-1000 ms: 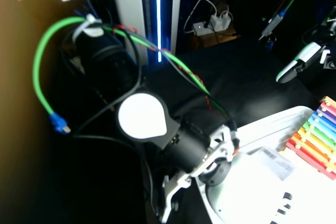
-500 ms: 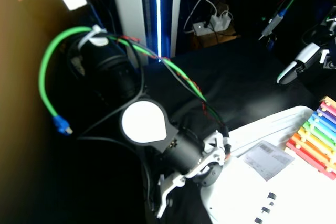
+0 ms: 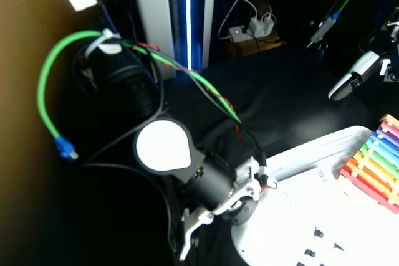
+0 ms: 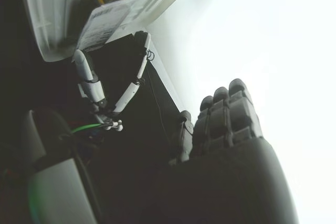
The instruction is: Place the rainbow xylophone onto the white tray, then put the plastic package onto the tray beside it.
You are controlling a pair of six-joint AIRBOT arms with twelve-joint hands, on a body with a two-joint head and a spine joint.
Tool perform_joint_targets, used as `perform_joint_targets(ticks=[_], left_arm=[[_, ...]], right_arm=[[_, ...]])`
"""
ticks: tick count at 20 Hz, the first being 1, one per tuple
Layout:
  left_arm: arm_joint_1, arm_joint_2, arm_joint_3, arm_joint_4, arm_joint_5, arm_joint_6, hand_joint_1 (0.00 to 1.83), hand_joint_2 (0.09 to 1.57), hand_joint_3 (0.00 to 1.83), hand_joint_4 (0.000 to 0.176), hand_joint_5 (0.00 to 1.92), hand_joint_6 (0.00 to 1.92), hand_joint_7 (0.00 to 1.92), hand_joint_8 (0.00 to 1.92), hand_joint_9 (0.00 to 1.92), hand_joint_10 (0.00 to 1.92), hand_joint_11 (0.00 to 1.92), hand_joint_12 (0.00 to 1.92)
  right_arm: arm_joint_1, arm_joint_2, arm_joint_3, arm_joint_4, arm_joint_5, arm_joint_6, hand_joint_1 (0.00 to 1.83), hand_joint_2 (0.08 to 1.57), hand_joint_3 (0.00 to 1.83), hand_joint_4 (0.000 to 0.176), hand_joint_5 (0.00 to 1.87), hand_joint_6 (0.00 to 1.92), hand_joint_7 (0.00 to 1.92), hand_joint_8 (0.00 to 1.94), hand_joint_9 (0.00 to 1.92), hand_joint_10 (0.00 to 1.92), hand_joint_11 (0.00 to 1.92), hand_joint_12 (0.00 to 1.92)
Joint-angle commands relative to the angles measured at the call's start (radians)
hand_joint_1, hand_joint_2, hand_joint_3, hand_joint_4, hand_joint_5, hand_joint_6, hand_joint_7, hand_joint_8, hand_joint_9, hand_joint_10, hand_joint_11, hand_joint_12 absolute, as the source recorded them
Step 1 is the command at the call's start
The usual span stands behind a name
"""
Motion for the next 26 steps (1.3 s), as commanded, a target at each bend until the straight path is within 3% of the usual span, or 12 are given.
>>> perform_joint_targets(ticks=[1,3,6,11,14,17,19,20,21,22,23,26], left_arm=[[-0.022,0.003,0.000,-0.004,-0.113,0.001,0.79,0.71,0.00,0.140,0.00,0.00,0.00,0.00,0.00,0.00,0.00,0.00],[-0.025,0.004,-0.001,-0.004,-0.115,0.000,0.80,0.73,0.01,0.168,0.00,0.00,0.00,0.00,0.00,0.00,0.00,0.00],[-0.024,0.005,-0.001,-0.005,-0.109,0.000,0.78,0.71,0.00,0.173,0.00,0.00,0.00,0.00,0.00,0.00,0.00,0.00],[-0.021,0.009,-0.002,-0.010,-0.106,0.000,0.76,0.69,0.00,0.176,0.00,0.00,0.00,0.00,0.00,0.00,0.00,0.00],[-0.004,0.027,-0.018,-0.013,-0.124,0.000,0.91,0.71,0.00,0.169,0.00,0.00,0.00,0.00,0.00,0.00,0.00,0.00],[0.016,0.065,-0.047,-0.039,-0.177,0.000,0.91,0.73,0.01,0.176,0.00,0.00,0.00,0.00,0.00,0.00,0.00,0.00],[0.049,0.097,-0.080,-0.068,-0.246,0.000,0.92,0.72,0.00,0.176,0.00,0.00,0.00,0.00,0.00,0.00,0.00,0.00],[0.068,0.107,-0.093,-0.084,-0.285,0.000,0.92,0.72,0.00,0.176,0.00,0.00,0.00,0.00,0.00,0.00,0.00,0.00],[0.092,0.118,-0.108,-0.106,-0.331,0.000,0.89,0.71,0.00,0.176,0.00,0.00,0.00,0.00,0.00,0.00,0.00,0.00],[0.127,0.134,-0.128,-0.139,-0.394,0.000,0.89,0.71,0.00,0.176,0.00,0.00,0.00,0.00,0.00,0.00,0.00,0.00],[0.155,0.153,-0.149,-0.167,-0.453,0.000,0.86,0.72,0.00,0.176,0.00,0.00,0.00,0.00,0.00,0.00,0.00,0.00],[0.206,0.194,-0.192,-0.191,-0.551,0.000,0.89,0.72,0.00,0.176,0.00,0.00,0.00,0.00,0.00,0.00,0.00,0.00]], right_arm=[[0.006,-0.002,0.006,0.034,0.037,0.014,0.91,0.70,0.00,0.176,0.00,0.00,0.10,0.00,0.13,0.00,0.01,0.53],[0.006,0.010,-0.012,0.039,0.057,0.018,0.91,0.70,0.00,0.176,0.00,0.00,0.05,0.00,0.07,0.00,0.00,0.37],[0.006,0.030,-0.018,0.105,0.094,0.018,0.86,0.67,0.00,0.176,0.00,0.00,0.04,0.00,0.06,0.00,0.00,0.52],[0.006,0.056,-0.038,0.189,0.171,0.016,0.81,0.67,0.00,0.176,0.00,0.00,0.00,0.00,0.01,0.00,0.00,0.35],[0.006,0.112,-0.096,0.260,0.221,-0.048,0.79,0.65,0.00,0.176,0.00,0.00,0.04,0.00,0.06,0.00,0.00,0.56],[0.006,0.189,-0.192,0.383,0.267,-0.181,0.74,0.62,0.00,0.176,0.00,0.00,0.00,0.00,0.02,0.01,0.00,0.37],[0.006,0.225,-0.229,0.417,0.317,-0.191,0.67,0.61,0.00,0.176,0.00,0.00,0.04,0.00,0.06,0.01,0.00,0.65],[0.006,0.234,-0.242,0.420,0.333,-0.194,0.67,0.61,0.00,0.176,0.00,0.00,0.04,0.00,0.06,0.01,0.00,0.65],[0.006,0.241,-0.252,0.429,0.353,-0.201,0.66,0.62,0.00,0.176,0.00,0.00,0.01,0.00,0.03,0.01,0.00,0.31],[0.006,0.245,-0.261,0.435,0.369,-0.207,0.66,0.62,0.00,0.176,0.00,0.00,0.01,0.00,0.03,0.01,0.00,0.31],[0.006,0.251,-0.274,0.452,0.385,-0.229,0.71,0.61,0.00,0.176,0.00,0.00,0.00,0.00,0.00,0.00,0.00,0.01],[0.006,0.307,-0.362,0.513,0.407,-0.335,0.66,0.61,0.00,0.176,0.00,0.00,0.00,0.00,0.00,0.00,0.02,0.01]])
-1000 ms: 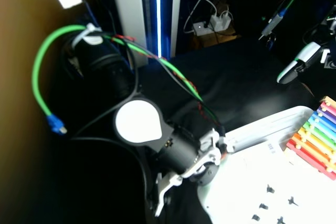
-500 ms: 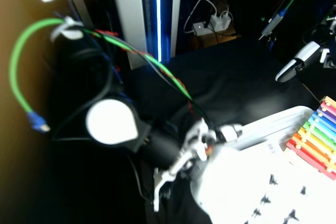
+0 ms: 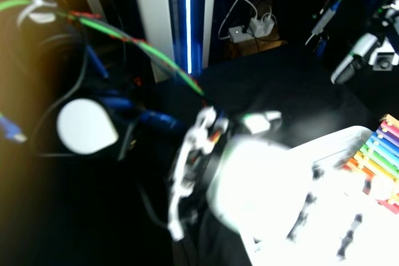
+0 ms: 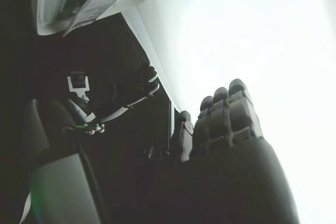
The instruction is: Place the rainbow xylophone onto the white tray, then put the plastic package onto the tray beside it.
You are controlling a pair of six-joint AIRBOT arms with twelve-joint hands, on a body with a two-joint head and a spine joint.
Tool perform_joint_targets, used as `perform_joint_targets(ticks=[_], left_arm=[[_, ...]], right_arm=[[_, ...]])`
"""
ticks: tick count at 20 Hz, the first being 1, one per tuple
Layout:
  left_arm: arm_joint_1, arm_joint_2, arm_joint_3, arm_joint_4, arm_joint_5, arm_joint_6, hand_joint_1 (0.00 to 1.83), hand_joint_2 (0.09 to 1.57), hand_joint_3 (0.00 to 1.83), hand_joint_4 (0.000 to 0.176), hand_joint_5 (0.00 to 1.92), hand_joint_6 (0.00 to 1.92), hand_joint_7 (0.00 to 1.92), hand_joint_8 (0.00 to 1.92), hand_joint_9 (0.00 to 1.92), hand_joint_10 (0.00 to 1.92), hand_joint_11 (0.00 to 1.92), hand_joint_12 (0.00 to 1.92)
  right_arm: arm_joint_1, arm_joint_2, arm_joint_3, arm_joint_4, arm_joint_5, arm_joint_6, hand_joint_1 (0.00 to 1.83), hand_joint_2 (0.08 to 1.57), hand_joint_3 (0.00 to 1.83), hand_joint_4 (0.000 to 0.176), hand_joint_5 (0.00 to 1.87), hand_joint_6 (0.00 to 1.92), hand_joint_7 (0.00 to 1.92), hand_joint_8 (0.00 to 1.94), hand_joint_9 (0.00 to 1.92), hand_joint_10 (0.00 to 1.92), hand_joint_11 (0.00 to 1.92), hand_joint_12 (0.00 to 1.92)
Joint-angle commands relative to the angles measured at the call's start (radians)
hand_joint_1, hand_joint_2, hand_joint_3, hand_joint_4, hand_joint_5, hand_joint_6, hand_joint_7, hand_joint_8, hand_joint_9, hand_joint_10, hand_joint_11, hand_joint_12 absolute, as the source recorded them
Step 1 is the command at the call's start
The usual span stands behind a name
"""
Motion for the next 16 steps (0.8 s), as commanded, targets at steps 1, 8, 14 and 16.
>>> perform_joint_targets(ticks=[1,8,14,16], left_arm=[[-0.004,0.009,-0.009,-0.005,-0.173,-0.001,0.89,0.71,0.00,0.176,0.00,0.00,0.00,0.00,0.00,0.00,0.00,0.00],[0.161,0.124,-0.139,-0.078,-0.431,-0.001,0.90,0.66,0.00,0.176,0.00,0.00,0.00,0.00,0.00,0.00,0.00,0.00],[0.218,0.172,-0.190,-0.083,-0.580,-0.001,0.86,0.66,0.00,0.176,0.00,0.00,0.00,0.00,0.00,0.00,0.00,0.00],[0.245,0.193,-0.213,-0.097,-0.628,-0.001,0.82,0.68,0.00,0.176,0.00,0.00,0.00,0.00,0.00,0.00,0.00,0.00]], right_arm=[[0.008,0.015,-0.002,0.074,0.081,-0.005,0.76,0.62,0.00,0.176,0.00,0.00,0.00,0.00,0.00,0.00,0.00,0.00],[-0.001,0.059,-0.081,0.138,0.166,-0.088,0.81,0.69,0.02,0.176,0.00,0.00,0.00,0.00,0.00,0.00,0.00,0.00],[-0.024,0.168,-0.221,0.278,0.251,-0.261,0.84,0.65,0.00,0.155,0.00,0.00,0.00,0.00,0.00,0.00,0.00,0.00],[-0.062,0.186,-0.240,0.328,0.301,-0.261,0.78,0.67,0.01,0.171,0.00,0.00,0.00,0.00,0.00,0.00,0.00,0.00]])
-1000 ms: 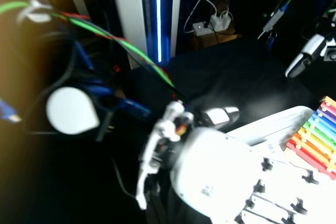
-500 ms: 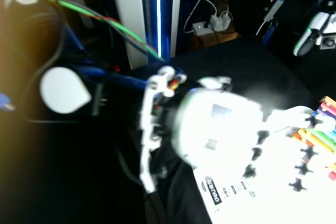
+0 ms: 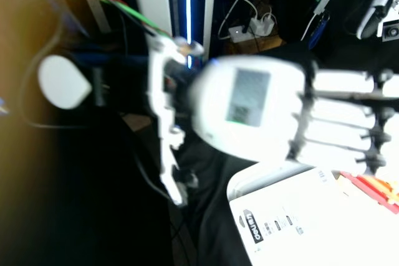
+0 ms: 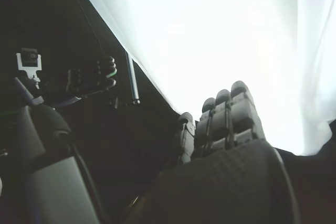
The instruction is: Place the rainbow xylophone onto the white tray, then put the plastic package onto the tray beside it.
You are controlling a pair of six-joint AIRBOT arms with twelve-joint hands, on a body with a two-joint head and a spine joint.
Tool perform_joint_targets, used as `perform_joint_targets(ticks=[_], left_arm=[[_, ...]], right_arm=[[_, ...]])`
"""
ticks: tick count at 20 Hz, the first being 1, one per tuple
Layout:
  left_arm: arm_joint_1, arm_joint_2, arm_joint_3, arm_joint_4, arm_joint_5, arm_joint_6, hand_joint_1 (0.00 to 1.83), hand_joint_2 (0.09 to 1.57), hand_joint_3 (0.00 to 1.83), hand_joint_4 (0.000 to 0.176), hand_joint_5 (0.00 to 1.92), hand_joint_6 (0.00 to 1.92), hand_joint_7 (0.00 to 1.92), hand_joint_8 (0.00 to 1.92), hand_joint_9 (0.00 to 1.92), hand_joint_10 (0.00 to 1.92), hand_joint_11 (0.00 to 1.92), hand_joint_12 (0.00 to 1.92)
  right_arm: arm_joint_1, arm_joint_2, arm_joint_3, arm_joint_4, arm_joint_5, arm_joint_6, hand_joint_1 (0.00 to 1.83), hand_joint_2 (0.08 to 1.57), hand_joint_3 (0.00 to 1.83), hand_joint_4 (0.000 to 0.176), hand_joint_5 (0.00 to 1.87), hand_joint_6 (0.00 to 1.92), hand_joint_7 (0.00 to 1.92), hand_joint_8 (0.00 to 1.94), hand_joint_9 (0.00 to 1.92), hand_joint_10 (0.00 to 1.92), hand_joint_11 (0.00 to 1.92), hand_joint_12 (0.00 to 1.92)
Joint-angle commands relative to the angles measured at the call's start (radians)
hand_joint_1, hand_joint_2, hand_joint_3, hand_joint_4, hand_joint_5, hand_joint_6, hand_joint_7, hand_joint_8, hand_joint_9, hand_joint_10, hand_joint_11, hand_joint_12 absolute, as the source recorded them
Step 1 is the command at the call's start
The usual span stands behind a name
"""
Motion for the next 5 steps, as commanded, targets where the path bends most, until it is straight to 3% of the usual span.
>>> perform_joint_targets(ticks=[1,5], left_arm=[[-0.005,0.017,-0.001,-0.027,-0.170,-0.001,0.83,0.69,0.00,0.176,0.00,0.00,0.00,0.00,0.00,0.00,0.00,0.00],[0.007,0.016,-0.010,-0.030,-0.204,-0.001,0.82,0.70,0.01,0.176,0.00,0.00,0.00,0.00,0.00,0.00,0.00,0.00]], right_arm=[[0.012,0.010,-0.010,0.081,0.150,0.002,0.76,0.68,0.01,0.175,0.00,0.00,0.00,0.00,0.00,0.00,0.00,0.00],[0.006,0.031,-0.052,0.108,0.178,-0.047,0.76,0.70,0.01,0.176,0.00,0.00,0.00,0.00,0.00,0.00,0.00,0.00]])
